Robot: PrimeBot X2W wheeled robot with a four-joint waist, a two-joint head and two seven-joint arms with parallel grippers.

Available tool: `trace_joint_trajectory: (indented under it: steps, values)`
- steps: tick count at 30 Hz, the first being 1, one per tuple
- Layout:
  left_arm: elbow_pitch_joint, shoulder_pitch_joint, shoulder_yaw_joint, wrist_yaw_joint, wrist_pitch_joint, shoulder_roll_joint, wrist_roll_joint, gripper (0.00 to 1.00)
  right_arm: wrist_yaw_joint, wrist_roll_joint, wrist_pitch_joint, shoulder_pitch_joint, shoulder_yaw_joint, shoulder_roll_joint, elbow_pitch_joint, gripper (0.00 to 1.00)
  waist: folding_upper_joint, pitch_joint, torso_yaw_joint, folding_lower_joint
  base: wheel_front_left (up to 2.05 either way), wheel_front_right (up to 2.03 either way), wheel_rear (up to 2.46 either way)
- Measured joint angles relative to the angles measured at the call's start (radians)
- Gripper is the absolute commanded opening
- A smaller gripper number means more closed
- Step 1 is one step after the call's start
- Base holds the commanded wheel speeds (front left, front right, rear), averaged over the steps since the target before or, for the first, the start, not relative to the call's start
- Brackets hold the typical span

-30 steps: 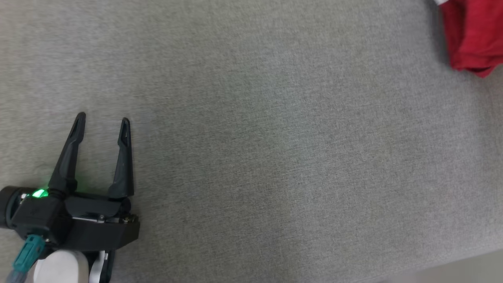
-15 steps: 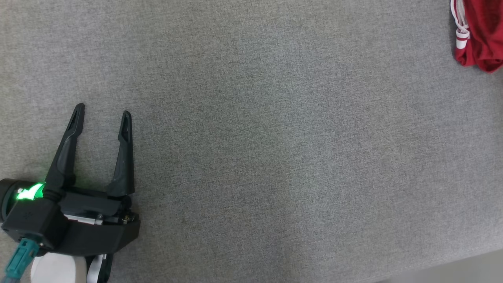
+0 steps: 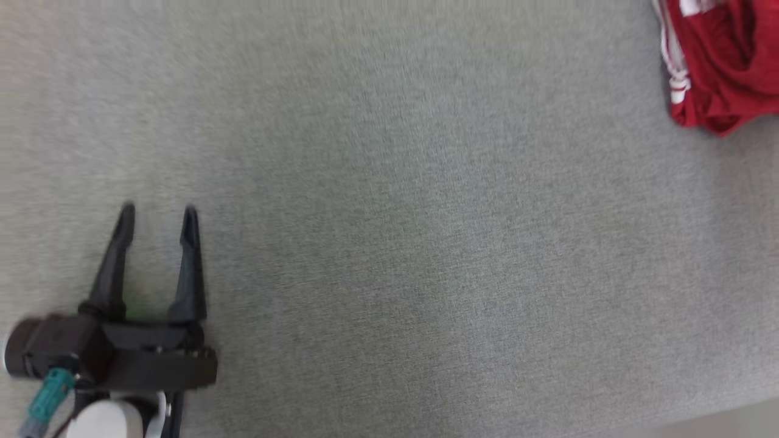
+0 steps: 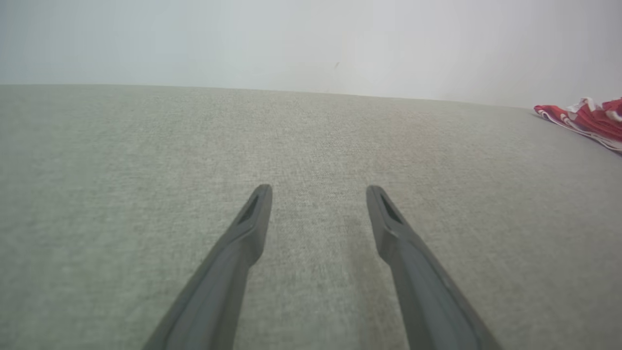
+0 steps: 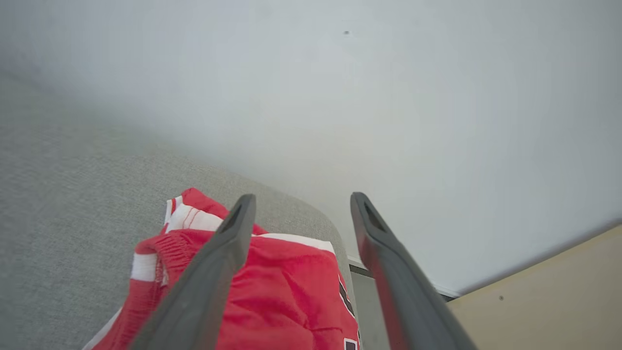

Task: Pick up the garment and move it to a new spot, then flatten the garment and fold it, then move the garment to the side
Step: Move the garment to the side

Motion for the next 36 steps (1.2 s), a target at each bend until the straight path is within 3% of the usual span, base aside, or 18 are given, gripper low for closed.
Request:
trace_joint_trajectory:
  steps: [9,26,36]
  values:
    - [0.055,0.090,0.058,0.018,0.003,-0.026,-0.020,1.00,0.000,-0.008,-0.116,0.232,-0.109,0.167,-0.085,1.00,-0.0001,-0.150,0.038,-0.0001,0.00,0.00,0.00]
    - [0.121,0.183,0.082,0.017,0.003,-0.042,-0.014,1.00,0.000,-0.070,-0.143,0.755,-0.253,0.466,-0.330,1.00,-0.0002,-0.384,0.127,-0.0004,0.00,0.00,0.00]
    - [0.156,0.228,0.078,0.016,0.003,-0.045,0.001,1.00,0.000,-0.100,-0.151,0.964,-0.279,0.563,-0.408,1.00,-0.0003,-0.483,0.153,-0.0005,0.00,0.00,0.00]
